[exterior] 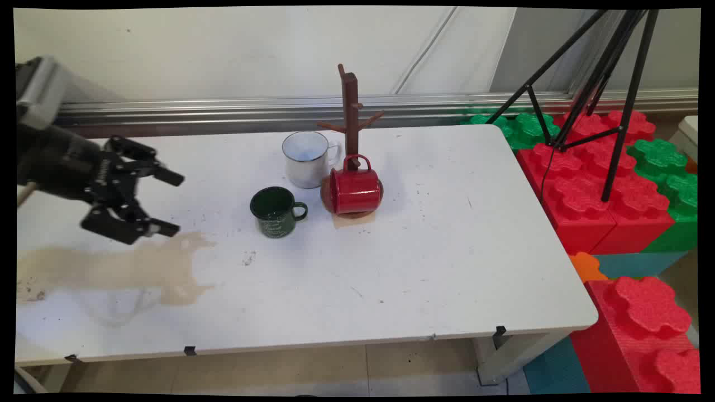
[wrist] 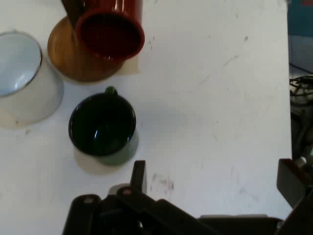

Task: Pick up the red mug from the rack

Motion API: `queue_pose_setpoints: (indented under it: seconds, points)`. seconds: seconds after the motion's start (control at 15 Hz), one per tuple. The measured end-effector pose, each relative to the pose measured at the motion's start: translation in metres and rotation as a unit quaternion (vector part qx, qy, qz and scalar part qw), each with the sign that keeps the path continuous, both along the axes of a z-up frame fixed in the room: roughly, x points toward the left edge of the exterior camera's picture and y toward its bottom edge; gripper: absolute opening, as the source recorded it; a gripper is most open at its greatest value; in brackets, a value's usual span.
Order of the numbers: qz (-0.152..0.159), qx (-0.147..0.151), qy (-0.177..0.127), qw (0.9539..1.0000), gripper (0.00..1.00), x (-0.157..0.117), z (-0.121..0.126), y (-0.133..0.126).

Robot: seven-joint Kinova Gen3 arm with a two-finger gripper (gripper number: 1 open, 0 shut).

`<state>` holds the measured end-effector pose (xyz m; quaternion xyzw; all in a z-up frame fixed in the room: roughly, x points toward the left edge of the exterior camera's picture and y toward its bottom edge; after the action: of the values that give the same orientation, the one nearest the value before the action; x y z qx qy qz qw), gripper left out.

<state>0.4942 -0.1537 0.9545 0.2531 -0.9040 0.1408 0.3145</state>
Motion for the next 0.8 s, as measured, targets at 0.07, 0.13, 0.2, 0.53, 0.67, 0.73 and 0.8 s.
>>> queue_pose_setpoints:
  seconds: [0.07,0.13,0.2,0.53,0.67,0.73,0.8]
  points:
    - [-0.001,-0.002,-0.002,1.0,1.0,-0.008,0.001,-0.003]
    - [-0.001,-0.005,-0.005,1.0,1.0,-0.016,0.002,-0.006]
    - [-0.002,-0.007,-0.008,0.9999,1.0,-0.024,0.002,-0.009]
    - [0.009,-0.014,-0.023,0.9996,1.0,-0.075,-0.003,-0.032]
    - [0.012,-0.018,-0.027,0.9994,1.0,-0.097,-0.009,-0.044]
    - [0.013,-0.019,-0.029,0.9993,1.0,-0.105,-0.011,-0.05]
    - [0.014,-0.02,-0.03,0.9992,1.0,-0.11,-0.013,-0.055]
